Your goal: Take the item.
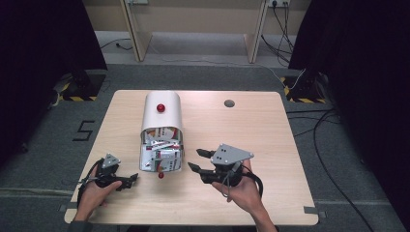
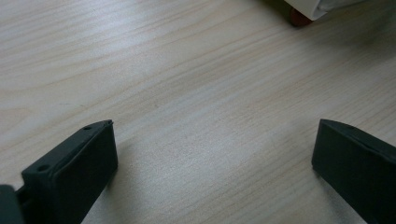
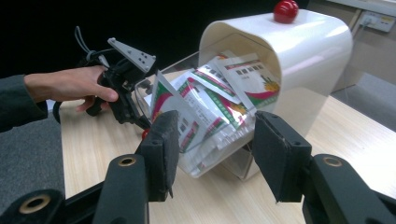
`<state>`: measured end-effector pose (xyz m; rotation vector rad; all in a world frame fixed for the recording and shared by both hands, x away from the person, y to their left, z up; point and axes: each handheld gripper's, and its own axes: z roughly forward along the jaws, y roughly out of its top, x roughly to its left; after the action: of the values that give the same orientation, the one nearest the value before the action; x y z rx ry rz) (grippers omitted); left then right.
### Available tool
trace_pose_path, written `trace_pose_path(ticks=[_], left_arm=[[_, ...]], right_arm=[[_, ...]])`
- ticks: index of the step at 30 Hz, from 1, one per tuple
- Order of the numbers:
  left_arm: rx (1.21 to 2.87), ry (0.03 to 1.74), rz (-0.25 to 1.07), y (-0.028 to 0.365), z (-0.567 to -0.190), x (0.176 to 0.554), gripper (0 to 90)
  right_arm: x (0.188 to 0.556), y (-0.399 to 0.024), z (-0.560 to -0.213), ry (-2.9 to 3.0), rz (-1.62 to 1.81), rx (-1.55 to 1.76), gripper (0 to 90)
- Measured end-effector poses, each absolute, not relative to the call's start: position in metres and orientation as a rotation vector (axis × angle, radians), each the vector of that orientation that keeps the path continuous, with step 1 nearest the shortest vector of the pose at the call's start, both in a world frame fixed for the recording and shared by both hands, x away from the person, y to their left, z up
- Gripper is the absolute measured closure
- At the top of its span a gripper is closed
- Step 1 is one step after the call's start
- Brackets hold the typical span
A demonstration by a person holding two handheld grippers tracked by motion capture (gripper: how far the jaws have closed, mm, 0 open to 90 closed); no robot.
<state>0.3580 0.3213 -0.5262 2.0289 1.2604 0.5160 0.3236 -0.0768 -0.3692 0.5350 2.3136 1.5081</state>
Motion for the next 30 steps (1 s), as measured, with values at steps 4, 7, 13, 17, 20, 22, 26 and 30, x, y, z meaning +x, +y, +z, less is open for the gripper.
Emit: trace_pose_path(ticks=[4, 7, 13, 17, 20, 22, 26, 30], left_arm=[[2.029, 1.260, 0.516, 0.321, -0.526, 0.358, 0.0], [2.029, 1.261, 0.515, 0.321, -0.526, 0.358, 0.0], [2.029, 1.261, 0.516, 0.321, -0.526, 0.358, 0.0], [2.029, 1.261, 0.516, 0.321, -0.526, 0.358, 0.0], [2.029, 1.261, 0.515, 0.321, -0.526, 0.358, 0.0], [2.029, 1.261, 0.516, 0.321, -0.526, 0.358, 0.0], [2.029, 1.261, 0.515, 0.321, -0.526, 0.358, 0.0], [2.030, 1.261, 0.515, 0.321, -0.526, 0.358, 0.0]], right_arm=[[0.325, -0.069, -0.368, 2.328, 1.510, 0.516, 51.9], [0.328, -0.064, -0.368, 2.342, 1.512, 0.509, 52.2], [0.331, -0.054, -0.368, 2.364, 1.504, 0.487, 52.8], [0.334, -0.048, -0.370, 2.384, 1.500, 0.475, 53.1], [0.336, -0.044, -0.371, 2.396, 1.494, 0.466, 53.4], [0.337, -0.042, -0.372, 2.407, 1.489, 0.459, 53.5], [0.341, -0.036, -0.374, 2.425, 1.485, 0.450, 53.6], [0.345, -0.032, -0.374, 2.441, 1.481, 0.446, 53.7]])
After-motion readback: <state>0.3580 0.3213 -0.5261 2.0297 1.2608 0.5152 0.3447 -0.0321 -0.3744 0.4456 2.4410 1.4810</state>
